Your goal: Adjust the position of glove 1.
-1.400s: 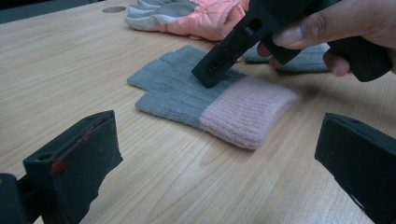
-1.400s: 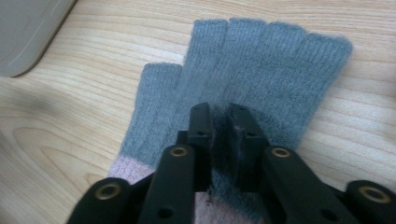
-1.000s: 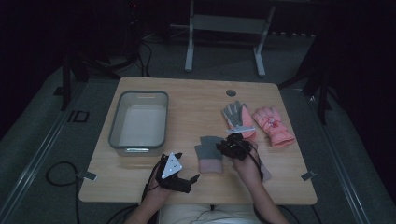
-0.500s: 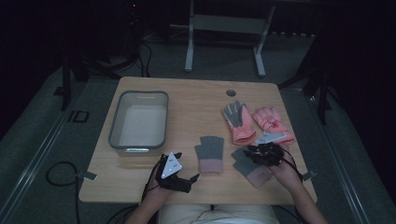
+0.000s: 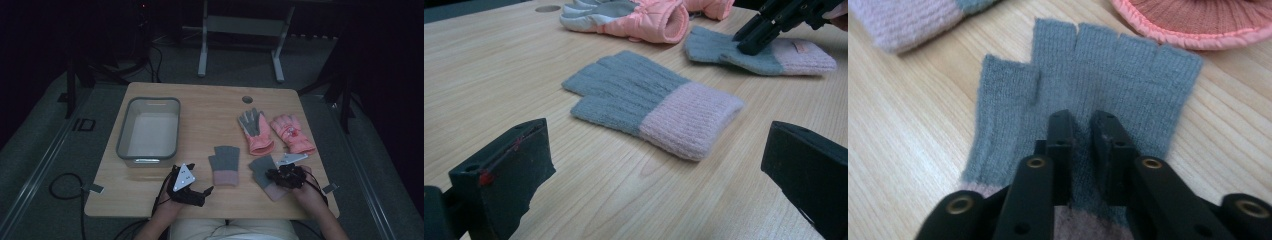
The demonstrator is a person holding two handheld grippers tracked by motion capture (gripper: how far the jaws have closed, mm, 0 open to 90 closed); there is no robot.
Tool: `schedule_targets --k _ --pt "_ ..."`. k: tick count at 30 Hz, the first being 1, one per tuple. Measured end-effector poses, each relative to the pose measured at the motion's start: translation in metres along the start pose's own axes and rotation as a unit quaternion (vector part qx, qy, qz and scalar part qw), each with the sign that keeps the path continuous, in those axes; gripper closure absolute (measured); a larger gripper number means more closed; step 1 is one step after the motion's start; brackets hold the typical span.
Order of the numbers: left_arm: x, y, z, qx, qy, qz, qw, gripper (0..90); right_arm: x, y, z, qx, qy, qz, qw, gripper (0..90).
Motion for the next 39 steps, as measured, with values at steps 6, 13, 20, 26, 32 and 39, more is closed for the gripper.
schedule_targets --k 6,13,20,26,32,39 --pt "0.0 0.0 0.0 -0.002 -0.001 -0.001 1.0 0.0 -0.019 -0.006 0.005 0.045 0.02 -0.02 0.9986 85.4" --pt "0.0 0.0 0.0 -0.001 -0.002 -0.001 1.0 0.0 -0.054 -0.02 0.016 0.117 0.075 -0.089 0.9864 85.3" --pt "-0.001 0.0 0.0 0.001 -0.002 -0.004 1.0 0.0 -0.045 -0.017 0.018 0.19 0.13 -0.081 0.9697 85.1" --pt "-0.001 0.0 0.0 0.001 -0.003 -0.003 1.0 0.0 -0.017 -0.002 0.019 0.215 0.136 -0.049 0.9659 84.6" --pt "0.0 0.0 0.0 0.002 -0.002 -0.001 1.0 0.0 -0.004 0.007 0.015 0.22 0.146 -0.042 0.9635 80.5" --pt "0.0 0.0 -0.001 0.003 -0.001 -0.002 1.0 0.0 -0.016 0.001 0.014 0.196 0.151 -0.06 0.9671 71.3"
Point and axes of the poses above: each handheld gripper's, and its own axes: x roughly forward along the jaws, y roughly out of its underside, z roughly to its left, the point moved 4 cm from there along x, roughly forward along the jaws, and after that the axes turned 1 degree about -z, right-handed, at the moved point
